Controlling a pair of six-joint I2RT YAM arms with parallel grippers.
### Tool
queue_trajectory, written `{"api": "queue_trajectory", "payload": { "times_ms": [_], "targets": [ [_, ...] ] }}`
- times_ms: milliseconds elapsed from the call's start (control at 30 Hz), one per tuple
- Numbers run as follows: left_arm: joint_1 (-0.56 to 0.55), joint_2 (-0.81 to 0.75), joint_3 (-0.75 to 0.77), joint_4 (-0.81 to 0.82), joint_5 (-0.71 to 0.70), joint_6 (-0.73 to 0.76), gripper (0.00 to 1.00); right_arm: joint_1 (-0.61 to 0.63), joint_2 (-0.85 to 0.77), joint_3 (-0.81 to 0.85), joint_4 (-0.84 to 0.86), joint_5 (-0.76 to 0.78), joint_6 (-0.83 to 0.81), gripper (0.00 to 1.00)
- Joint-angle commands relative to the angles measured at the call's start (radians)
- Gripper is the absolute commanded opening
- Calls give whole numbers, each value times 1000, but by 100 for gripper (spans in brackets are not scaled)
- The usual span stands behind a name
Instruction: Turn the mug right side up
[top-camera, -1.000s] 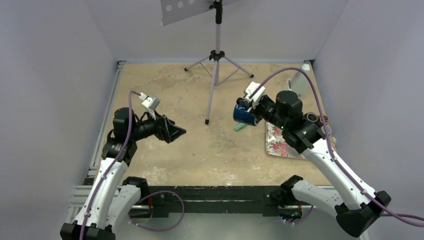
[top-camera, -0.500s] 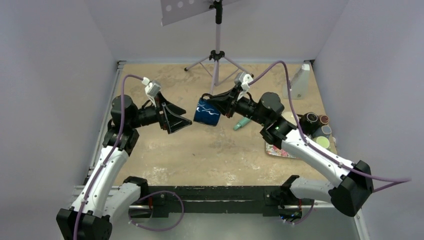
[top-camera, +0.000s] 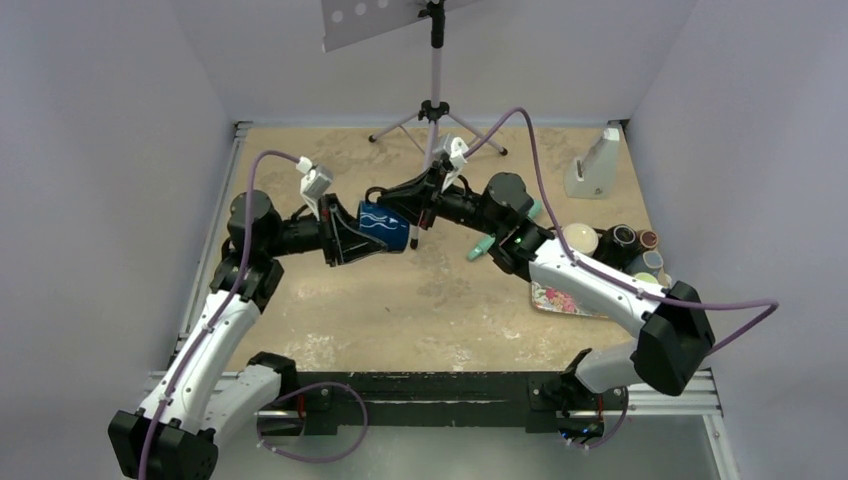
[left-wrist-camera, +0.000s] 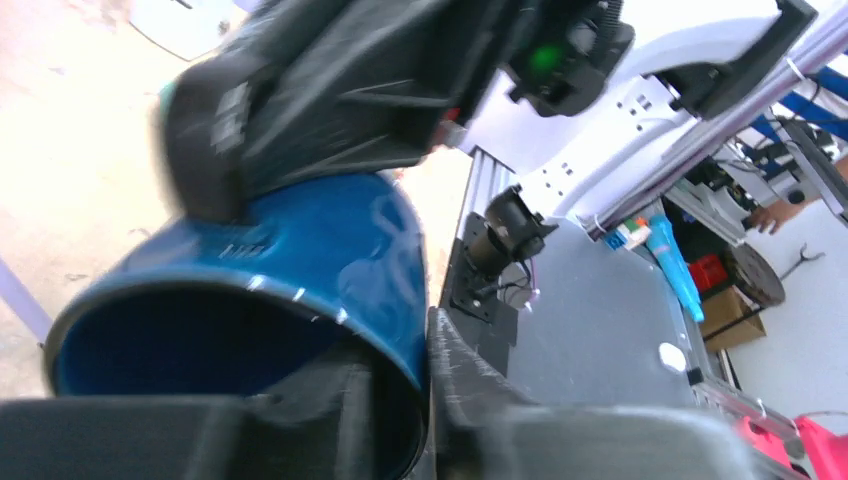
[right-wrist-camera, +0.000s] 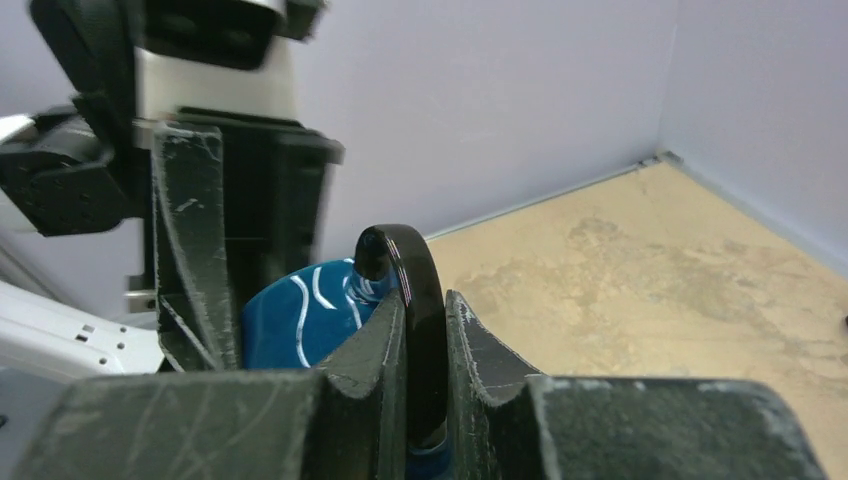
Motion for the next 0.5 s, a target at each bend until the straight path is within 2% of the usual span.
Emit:
{"api": "queue_trajectory", "payload": {
  "times_ms": [0, 33, 67, 100, 133, 167, 200, 233, 367, 467],
  "targets": [
    [-8, -4, 21, 7, -14, 32, 5, 10, 10, 73, 152, -23, 45, 0],
    [-7, -5, 31, -64, -28, 90, 0, 10, 11, 79, 128, -14, 36, 0],
    [-6, -8, 47, -164, -54, 163, 0, 9, 8, 83, 98, 4, 30, 2],
    [-5, -8, 71, -271, -101, 266, 0, 8, 1, 89, 52, 48, 27, 19],
    [-3, -4, 98, -381, -164, 383, 0, 8, -12, 95, 0, 92, 18, 41],
    [0, 3, 122, -489, -242, 498, 0, 5, -22, 103, -63, 144, 5, 58],
    [3, 11, 139, -571, -336, 630, 0, 5, -35, 108, -121, 195, -9, 82],
    [9, 24, 154, -634, -424, 737, 0, 5, -48, 111, -173, 249, -20, 97],
    [36, 194, 271, -885, -775, 1088, 0, 5, -101, 101, -333, 438, -71, 99],
    [138, 439, 425, -1011, -868, 1180, 0, 4, -135, 78, -395, 538, -95, 99]
  ]
}}
